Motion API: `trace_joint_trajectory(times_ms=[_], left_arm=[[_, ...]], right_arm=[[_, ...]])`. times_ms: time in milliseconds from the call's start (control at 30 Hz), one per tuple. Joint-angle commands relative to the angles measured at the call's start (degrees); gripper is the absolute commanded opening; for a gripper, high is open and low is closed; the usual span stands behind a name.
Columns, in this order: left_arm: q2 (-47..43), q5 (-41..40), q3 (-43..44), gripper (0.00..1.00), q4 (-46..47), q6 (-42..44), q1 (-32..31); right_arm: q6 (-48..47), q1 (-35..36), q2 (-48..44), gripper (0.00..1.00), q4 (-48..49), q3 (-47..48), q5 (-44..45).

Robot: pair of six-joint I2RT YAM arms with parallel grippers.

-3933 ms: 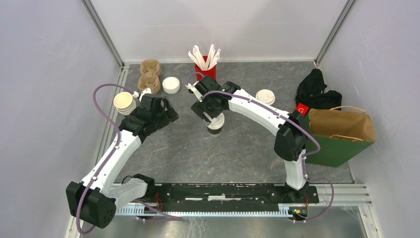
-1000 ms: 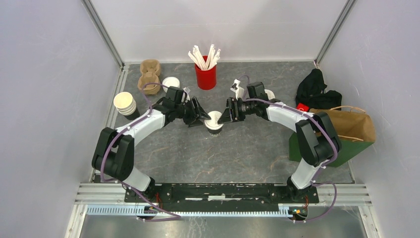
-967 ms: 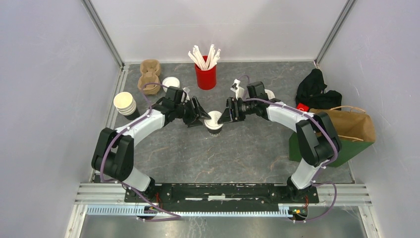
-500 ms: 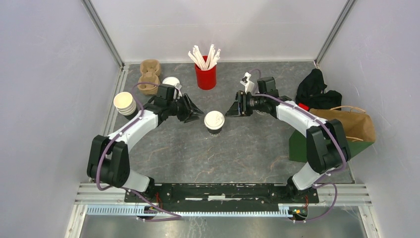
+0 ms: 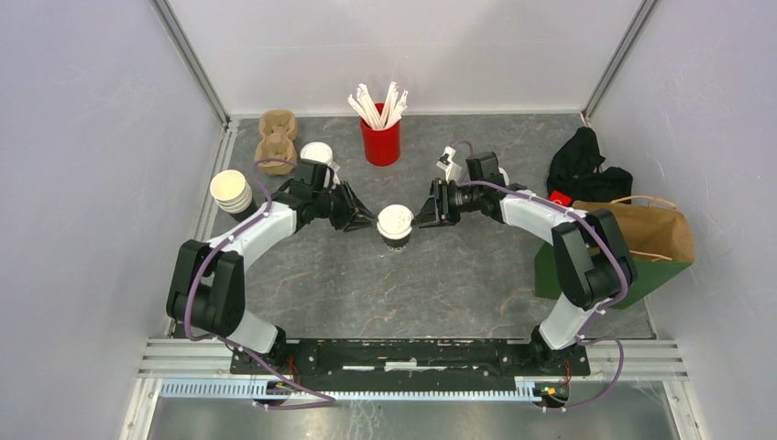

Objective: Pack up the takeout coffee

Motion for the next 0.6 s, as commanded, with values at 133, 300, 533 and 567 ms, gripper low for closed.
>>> trace_joint_trajectory(times_ms=[133,300,533,567], left_arm=[[1.7,1.9,-0.5,0.33,1.2,-1.7,-0.3],[3.0,1.2,-0.2,0.32,0.4,-1.0,-1.2],[5.0,-2.9,0.2,0.31,-3.8,1.2,-1.7],[5.0,-3.5,0.2,0.31,-4.2,1.4,-1.7]], right_arm=[[1.1,0.8,1.4,0.51,4.5,0.1,-2.0],[1.8,0.7,2.1,0.49,4.2,-0.3,0.2],[1.5,0.7,4.7,0.47,-1.4,-0.4,6.9],[1.5,0.8,5.1,0.46,-2.4,-0.3,8.1]])
